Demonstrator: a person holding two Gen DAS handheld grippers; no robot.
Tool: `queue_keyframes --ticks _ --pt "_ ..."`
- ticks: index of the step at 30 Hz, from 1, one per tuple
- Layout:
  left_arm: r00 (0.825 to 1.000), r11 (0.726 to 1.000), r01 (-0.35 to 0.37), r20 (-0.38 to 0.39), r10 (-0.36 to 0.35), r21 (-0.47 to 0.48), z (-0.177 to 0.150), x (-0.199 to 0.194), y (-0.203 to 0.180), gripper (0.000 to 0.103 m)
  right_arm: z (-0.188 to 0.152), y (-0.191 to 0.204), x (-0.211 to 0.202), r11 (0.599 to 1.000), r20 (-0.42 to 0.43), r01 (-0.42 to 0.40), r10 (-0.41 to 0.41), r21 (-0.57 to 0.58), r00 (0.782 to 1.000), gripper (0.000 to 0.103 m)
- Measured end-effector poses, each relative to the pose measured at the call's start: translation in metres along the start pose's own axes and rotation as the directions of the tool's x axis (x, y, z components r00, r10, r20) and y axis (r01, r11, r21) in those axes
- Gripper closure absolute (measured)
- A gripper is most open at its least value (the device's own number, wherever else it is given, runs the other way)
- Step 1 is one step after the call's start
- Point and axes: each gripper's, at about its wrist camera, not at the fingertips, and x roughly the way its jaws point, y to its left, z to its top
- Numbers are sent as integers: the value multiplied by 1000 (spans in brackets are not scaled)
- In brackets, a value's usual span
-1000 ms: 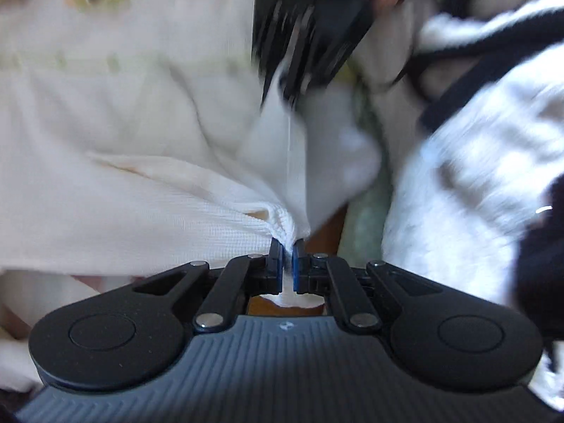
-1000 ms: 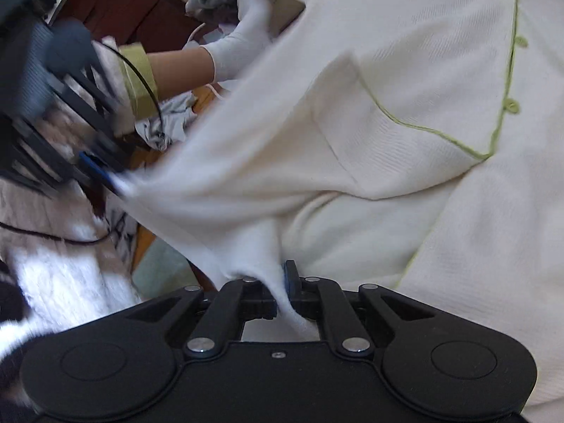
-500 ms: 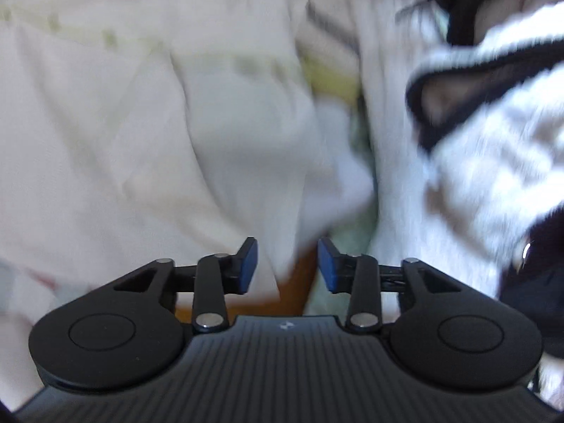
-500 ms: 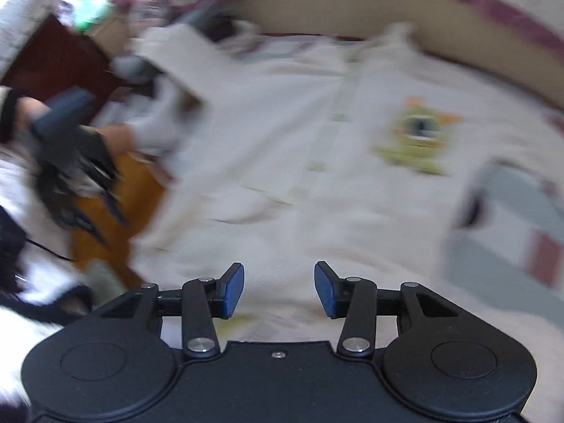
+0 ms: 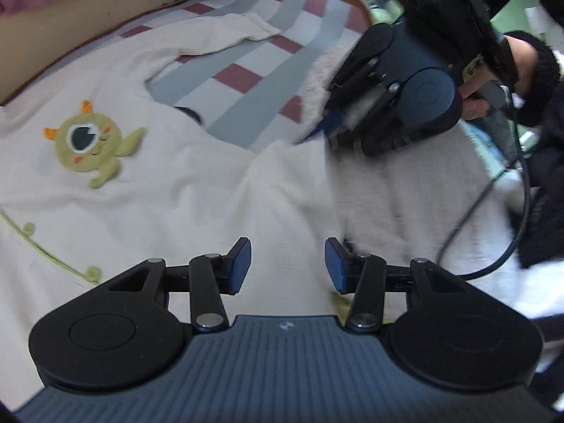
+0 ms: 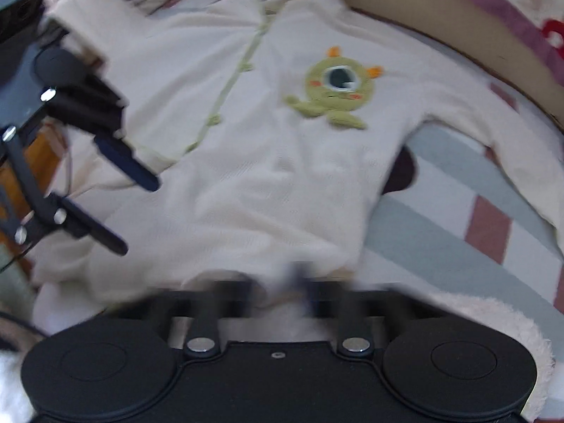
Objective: Fold clothes
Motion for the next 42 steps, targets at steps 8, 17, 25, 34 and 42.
queue_keyframes --ticks 8,17,25,34,42 --pt "985 989 135 -94 -141 -68 -25 -2 22 59 -3 -3 -137 972 237 234 -231 15 944 102" --pt "980 980 154 -106 -168 -128 -33 39 -13 57 -24 -35 -93 950 155 274 -296 153 942 102" --pt "989 966 76 -106 -105 -249 -28 54 3 102 -9 -55 -81 955 199 185 -232 231 952 102" --pt "964 947 251 -33 -262 -201 -29 25 -15 100 -5 -40 -111 963 171 258 -267 76 948 102" --pt "980 982 189 -65 -190 -20 -30 34 -61 57 -28 -43 -90 937 75 339 -345 85 936 93"
